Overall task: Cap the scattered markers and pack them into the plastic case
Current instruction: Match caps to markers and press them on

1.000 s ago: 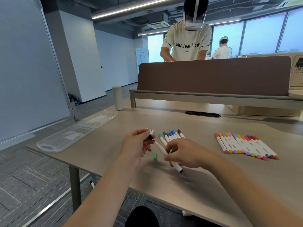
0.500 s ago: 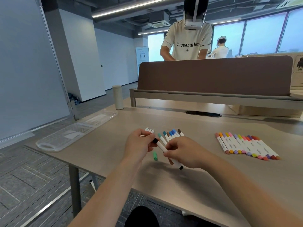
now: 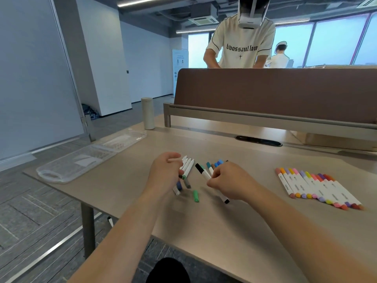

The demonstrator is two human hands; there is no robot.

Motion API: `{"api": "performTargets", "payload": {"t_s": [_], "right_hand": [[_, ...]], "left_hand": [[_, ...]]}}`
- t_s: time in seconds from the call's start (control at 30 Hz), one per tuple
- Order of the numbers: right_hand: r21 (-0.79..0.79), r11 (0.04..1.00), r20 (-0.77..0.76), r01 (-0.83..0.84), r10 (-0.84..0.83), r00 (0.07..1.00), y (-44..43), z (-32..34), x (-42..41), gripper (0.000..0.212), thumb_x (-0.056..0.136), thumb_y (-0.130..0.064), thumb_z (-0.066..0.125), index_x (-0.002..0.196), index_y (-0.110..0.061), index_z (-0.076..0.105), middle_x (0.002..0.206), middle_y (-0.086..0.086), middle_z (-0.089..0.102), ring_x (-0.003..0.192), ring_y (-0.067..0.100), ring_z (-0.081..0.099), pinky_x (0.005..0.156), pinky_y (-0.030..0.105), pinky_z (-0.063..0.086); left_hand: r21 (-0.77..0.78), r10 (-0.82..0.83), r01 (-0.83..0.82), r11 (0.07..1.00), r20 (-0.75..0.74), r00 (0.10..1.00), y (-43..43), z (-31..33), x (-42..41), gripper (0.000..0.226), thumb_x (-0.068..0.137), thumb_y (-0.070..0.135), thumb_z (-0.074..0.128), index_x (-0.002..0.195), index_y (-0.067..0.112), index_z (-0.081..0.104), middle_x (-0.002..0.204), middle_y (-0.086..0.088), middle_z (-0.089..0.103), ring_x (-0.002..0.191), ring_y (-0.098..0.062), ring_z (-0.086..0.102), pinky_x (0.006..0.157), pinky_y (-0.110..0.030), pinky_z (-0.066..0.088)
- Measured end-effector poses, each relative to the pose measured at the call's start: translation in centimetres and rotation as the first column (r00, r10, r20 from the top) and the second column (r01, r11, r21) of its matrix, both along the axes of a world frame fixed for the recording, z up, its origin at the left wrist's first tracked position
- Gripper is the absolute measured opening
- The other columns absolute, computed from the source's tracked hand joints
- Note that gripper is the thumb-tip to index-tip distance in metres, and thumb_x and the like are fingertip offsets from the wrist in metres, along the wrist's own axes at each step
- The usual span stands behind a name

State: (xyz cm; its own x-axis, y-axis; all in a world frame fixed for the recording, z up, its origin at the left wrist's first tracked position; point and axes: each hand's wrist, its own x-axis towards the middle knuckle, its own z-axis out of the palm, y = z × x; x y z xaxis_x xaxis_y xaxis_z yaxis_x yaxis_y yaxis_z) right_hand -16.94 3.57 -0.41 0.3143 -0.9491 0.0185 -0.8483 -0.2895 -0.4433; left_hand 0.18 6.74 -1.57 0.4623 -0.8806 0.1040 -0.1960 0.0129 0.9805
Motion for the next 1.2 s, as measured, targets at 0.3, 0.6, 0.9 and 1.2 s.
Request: {"api": "performTargets", "payload": {"t_s": [0.3, 0.6, 0.9, 1.2], "right_hand": [[-0.104, 0.992, -0.288, 0.076, -0.103, 0.952, -3.1, -0.7, 4.0, 0.023, 0.091, -0.010, 0.054, 0.069, -0.015, 0.047, 0.069, 0.001, 0.047, 0.069, 0.021, 0.051, 0.056, 0.026, 0.037], [-0.013, 1.000, -0.293, 0.020, -0.023, 0.956, -6.7, -1.1, 8.0, 0.015, 0.093, -0.012, 0.052, 0.078, -0.011, 0.054, 0.070, 0.002, 0.047, 0.067, 0.020, 0.048, 0.056, 0.027, 0.035], [0.140, 0.981, -0.395, 0.135, -0.069, 0.916, -9.4, -1.2, 11.8, 0.026, 0.089, -0.016, 0.065, 0.069, -0.013, 0.049, 0.070, 0.002, 0.047, 0.058, 0.014, 0.041, 0.068, 0.029, 0.038], [0.141, 0.986, -0.377, 0.084, -0.025, 0.926, -8.9, 0.0, 11.2, 0.027, 0.088, -0.009, 0.058, 0.063, -0.012, 0.048, 0.063, 0.005, 0.049, 0.053, 0.016, 0.044, 0.049, 0.025, 0.035]], "left_hand": [[0.012, 0.000, 0.000, 1.000, -0.022, 1.000, -1.1, 0.4, 2.6, 0.019, 0.094, 0.011, 0.053, 0.087, 0.013, 0.069, 0.082, -0.004, 0.072, 0.062, -0.014, 0.060, 0.058, -0.027, 0.045], [0.038, -0.052, 0.053, 0.998, -0.033, 0.998, -2.9, -0.9, 4.0, 0.019, 0.090, 0.009, 0.054, 0.081, 0.012, 0.071, 0.071, -0.003, 0.069, 0.055, -0.014, 0.054, 0.054, -0.027, 0.041], [0.015, -0.080, 0.080, 0.997, -0.001, 0.997, -3.5, -1.6, 5.2, 0.019, 0.091, 0.010, 0.054, 0.080, 0.011, 0.070, 0.064, 0.003, 0.067, 0.056, -0.015, 0.051, 0.055, -0.026, 0.040], [0.033, -0.062, 0.060, 0.998, 0.070, 0.996, -2.8, -1.7, 4.9, 0.017, 0.090, 0.014, 0.055, 0.083, 0.016, 0.070, 0.067, 0.004, 0.068, 0.059, -0.015, 0.052, 0.060, -0.028, 0.041]]}}
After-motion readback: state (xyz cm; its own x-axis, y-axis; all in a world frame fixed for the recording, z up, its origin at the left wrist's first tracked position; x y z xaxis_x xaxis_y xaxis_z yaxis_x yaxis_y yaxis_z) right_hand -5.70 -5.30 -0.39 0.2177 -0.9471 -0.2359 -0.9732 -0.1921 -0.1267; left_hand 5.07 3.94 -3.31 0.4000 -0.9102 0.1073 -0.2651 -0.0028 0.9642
